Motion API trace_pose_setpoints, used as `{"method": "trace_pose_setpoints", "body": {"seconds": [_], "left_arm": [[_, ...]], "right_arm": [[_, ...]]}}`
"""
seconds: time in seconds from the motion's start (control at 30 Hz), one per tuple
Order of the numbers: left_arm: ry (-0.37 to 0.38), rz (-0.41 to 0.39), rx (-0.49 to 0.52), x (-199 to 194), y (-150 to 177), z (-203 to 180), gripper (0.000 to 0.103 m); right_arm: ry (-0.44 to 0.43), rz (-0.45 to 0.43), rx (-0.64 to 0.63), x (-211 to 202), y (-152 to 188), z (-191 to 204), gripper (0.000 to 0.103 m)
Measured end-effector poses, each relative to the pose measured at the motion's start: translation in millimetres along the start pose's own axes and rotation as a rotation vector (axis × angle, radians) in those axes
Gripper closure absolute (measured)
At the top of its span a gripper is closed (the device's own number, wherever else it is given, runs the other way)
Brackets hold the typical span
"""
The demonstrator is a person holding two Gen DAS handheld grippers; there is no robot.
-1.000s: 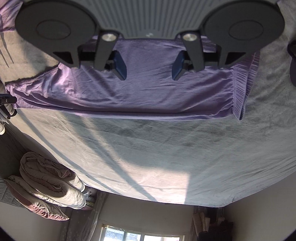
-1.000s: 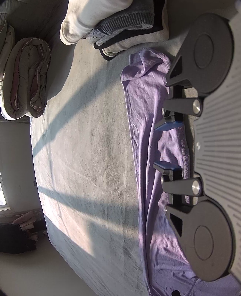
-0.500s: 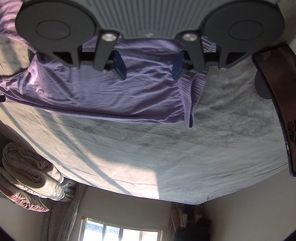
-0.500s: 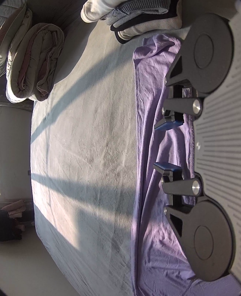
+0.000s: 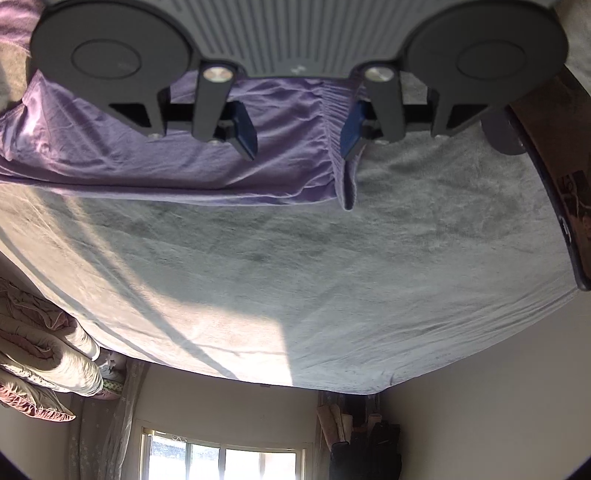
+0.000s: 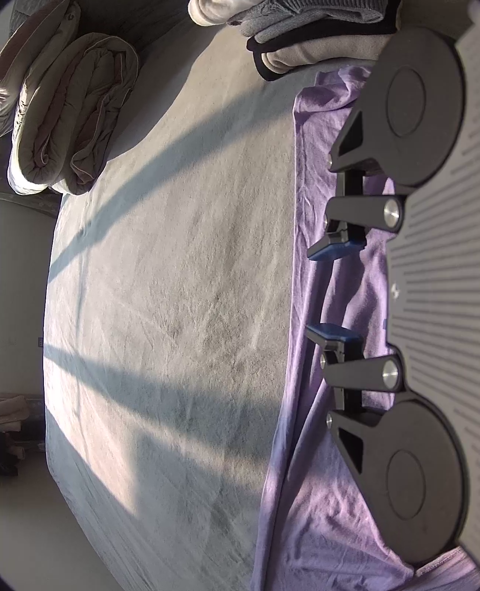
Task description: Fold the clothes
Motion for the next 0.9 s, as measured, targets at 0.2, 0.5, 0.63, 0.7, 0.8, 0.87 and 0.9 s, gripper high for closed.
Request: {"method": "trace_pose_setpoints", "body": {"seconds": [0.2,0.5,0.63,0.7,0.8,0.87,0.9], "left_arm": [[-0.016,-0.002,0.045,16.8,-14.7,-3.8,0.071],[-0.003,0.019,0.002,41.7,-13.2,5.3,0.071],[-0.014,0.069,-0.010,57.8,-2.7,11.0,0.081],[-0.015,0.059,-0.002,60.2,0.0,11.6,0.081],[-0.019,0.056,0.000,60.1,-1.1,11.4,0.081],[-0.017,0.054,-0.007,60.6,-1.9,12.2,0.081],[-0.017,0.053,-0.009,61.0,-2.1,12.5,0.081]], "right_arm": [[-0.016,0.031,-0.083,15.9,-13.5,-3.4,0.061],[-0.006,0.093,-0.238,38.8,-14.6,-3.2,0.061],[-0.022,0.112,-0.252,44.9,-12.8,-3.3,0.061],[-0.029,0.113,-0.269,45.7,-13.4,-2.2,0.062],[-0.035,0.121,-0.287,45.0,-15.7,-0.9,0.066],[-0.056,0.114,-0.277,40.7,-19.8,-1.5,0.066],[-0.073,0.120,-0.272,39.4,-20.3,-0.9,0.066]]}}
Point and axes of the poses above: each gripper's, at about its wrist camera, not at the fingertips, and x roughly the way its jaws point, z to its left, y to its underside, the point moved 7 cm from there along x, roughly the way its jaws point, and after that the axes turned 7 degrees about x, right-handed, at the moved point
